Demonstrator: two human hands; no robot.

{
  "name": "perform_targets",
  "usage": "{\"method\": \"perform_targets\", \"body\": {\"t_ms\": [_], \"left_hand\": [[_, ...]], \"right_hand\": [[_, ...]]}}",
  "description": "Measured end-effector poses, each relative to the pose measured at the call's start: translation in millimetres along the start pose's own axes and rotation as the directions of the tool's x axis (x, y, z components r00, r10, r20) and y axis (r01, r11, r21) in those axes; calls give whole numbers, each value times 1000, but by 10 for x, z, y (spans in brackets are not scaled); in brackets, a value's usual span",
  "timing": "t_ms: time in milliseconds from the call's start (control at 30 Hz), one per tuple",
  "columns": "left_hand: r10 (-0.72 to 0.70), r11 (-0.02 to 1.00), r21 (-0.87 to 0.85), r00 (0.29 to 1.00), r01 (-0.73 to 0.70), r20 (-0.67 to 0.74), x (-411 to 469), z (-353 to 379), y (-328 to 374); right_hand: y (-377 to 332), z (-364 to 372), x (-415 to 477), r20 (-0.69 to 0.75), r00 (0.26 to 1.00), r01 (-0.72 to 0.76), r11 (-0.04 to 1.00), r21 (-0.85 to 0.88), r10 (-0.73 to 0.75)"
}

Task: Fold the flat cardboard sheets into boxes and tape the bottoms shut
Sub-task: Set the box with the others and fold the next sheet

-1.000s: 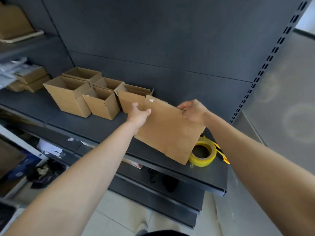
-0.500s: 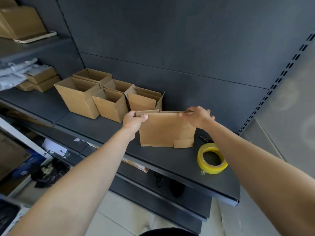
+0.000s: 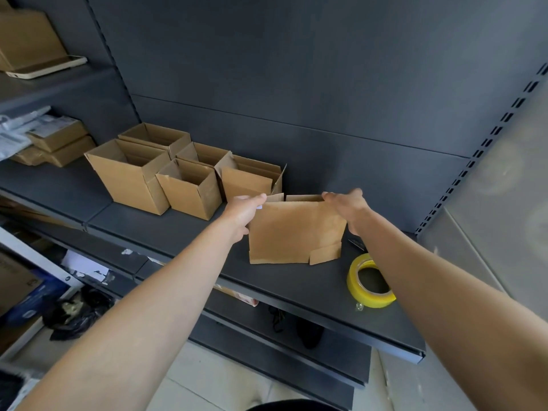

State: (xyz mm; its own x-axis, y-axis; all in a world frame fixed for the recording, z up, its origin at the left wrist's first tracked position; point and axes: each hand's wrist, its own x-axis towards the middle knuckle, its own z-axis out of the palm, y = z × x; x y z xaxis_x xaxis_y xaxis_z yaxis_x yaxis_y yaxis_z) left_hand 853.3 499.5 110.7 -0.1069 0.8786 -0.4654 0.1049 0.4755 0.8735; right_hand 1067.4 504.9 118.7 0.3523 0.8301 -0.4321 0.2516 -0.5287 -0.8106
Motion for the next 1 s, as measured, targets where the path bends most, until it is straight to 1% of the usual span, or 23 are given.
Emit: {"method": "perform_targets", "body": {"t_ms": [100, 267, 333, 433, 500, 600, 700, 833, 900, 1000], "left_hand": [[-16, 1000, 0, 999, 16, 31, 1, -25, 23], [-32, 999, -13, 999, 32, 38, -13, -28, 50], [-49, 998, -23, 997, 50, 56, -27, -19, 64], [-64, 992, -100, 993, 74, 98, -39, 14, 83], [-63, 987, -137, 992, 78, 108, -63, 59, 99], [-65, 988, -135, 992, 80, 110, -101, 91, 112], [-70, 984, -153, 990, 89, 126, -104, 81, 108], [-53, 984, -162, 991, 73, 122, -124, 122, 78], [-50, 986, -150, 991, 69, 125, -135, 149, 75], [-58, 989, -126, 990, 74, 129, -135, 154, 82]], "right_hand": [[3, 6, 13, 17, 1000, -8, 1000, 15, 7], [-3, 13, 19, 41, 999, -3, 1000, 14, 3], [-10, 3, 14, 78, 997, 12, 1000, 20, -14], [-26, 8, -17, 174, 984, 43, 999, 25, -46], [-15, 39, -44, 212, 975, 60, 998, 29, -64], [13, 63, -53, 216, 973, 62, 993, 99, -82], [28, 26, -45, 214, 974, 28, 982, 189, -69], [80, -19, -42, 201, 978, 9, 976, 215, -54], [98, -54, -49, 208, 978, -35, 961, 273, -23], [114, -111, -94, 277, 961, -136, 905, 403, 22]]}}
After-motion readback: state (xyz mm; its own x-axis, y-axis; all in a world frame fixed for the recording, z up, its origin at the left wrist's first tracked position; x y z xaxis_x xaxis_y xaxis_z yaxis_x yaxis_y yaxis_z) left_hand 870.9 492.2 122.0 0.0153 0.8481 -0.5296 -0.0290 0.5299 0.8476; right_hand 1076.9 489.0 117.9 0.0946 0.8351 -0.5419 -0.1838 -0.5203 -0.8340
